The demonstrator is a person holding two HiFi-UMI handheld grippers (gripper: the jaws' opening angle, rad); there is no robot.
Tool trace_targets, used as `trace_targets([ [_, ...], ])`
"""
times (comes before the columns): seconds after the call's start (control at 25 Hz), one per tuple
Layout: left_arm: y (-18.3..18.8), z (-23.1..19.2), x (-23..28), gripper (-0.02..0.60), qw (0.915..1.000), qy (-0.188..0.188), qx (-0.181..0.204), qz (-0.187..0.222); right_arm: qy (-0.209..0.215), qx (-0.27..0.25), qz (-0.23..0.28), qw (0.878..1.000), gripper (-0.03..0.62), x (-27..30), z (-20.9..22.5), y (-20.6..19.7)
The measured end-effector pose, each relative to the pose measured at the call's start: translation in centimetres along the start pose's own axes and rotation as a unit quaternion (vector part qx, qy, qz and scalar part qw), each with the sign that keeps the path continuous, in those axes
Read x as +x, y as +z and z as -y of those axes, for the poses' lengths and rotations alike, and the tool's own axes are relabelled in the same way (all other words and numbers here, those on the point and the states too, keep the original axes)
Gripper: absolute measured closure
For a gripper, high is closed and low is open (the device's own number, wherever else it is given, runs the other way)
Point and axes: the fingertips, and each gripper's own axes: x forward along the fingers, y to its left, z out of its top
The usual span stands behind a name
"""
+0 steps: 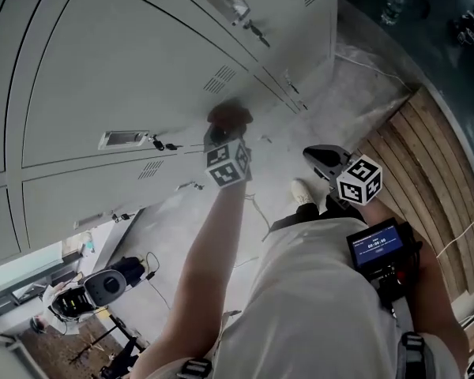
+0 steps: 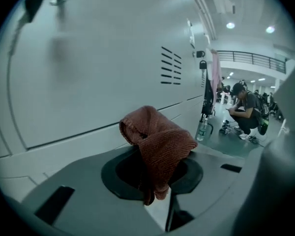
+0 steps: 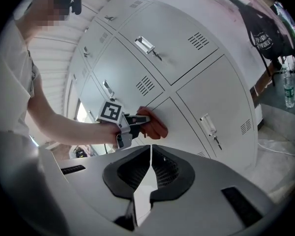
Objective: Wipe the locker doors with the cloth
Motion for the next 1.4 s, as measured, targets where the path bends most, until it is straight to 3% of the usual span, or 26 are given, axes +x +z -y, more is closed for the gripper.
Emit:
trace_targets([
  [0.2, 2.6, 5.5, 4.0, 0.505, 0.9982, -0.054, 0.027, -0.004, -0.019, 0.003, 0.006, 1.0, 0.574, -1.7, 1.1, 0.0],
  [0.4, 3.1, 9.3, 7.1, 0.505, 0.9954, -0.094, 0.007, -0.015, -0.037, 0.011, 0.005, 0.999, 0.574, -3.6, 2.1, -0.6],
  [0.52, 2.2, 10.0, 8.1, 0.505, 0.9951, -0.095, 0.007, -0.024, -0.041, 0.018, -0.008, 0.999, 0.574, -4.2, 2.3, -1.8],
  [0.68, -0.6, 7.8, 7.9, 0.505, 0.9964, -0.065, -0.025, -0.048, -0.031, 0.019, -0.029, 0.999, 0.574, -3.6, 1.7, -3.3],
  [1.04, -8.5, -2.7, 2.5, 0.505, 0.9945, 0.033, -0.062, -0.077, 0.008, 0.008, -0.056, 0.998, 0.574, 0.5, -1.5, -4.9],
  [1.12, -10.7, -5.5, 0.9, 0.505, 0.9896, 0.067, -0.089, -0.091, 0.011, 0.007, -0.058, 0.998, 0.574, 0.9, -1.8, -5.0],
  [1.24, -14.7, -9.5, -0.8, 0.505, 0.9748, 0.12, -0.141, -0.124, 0.009, 0.009, -0.06, 0.998, 0.574, 1.1, -1.6, -5.2],
  [1.4, -18.2, -11.4, -0.8, 0.505, 0.9606, 0.14, -0.188, -0.149, 0.0, 0.019, -0.064, 0.998, 0.574, 0.6, -1.3, -6.2],
])
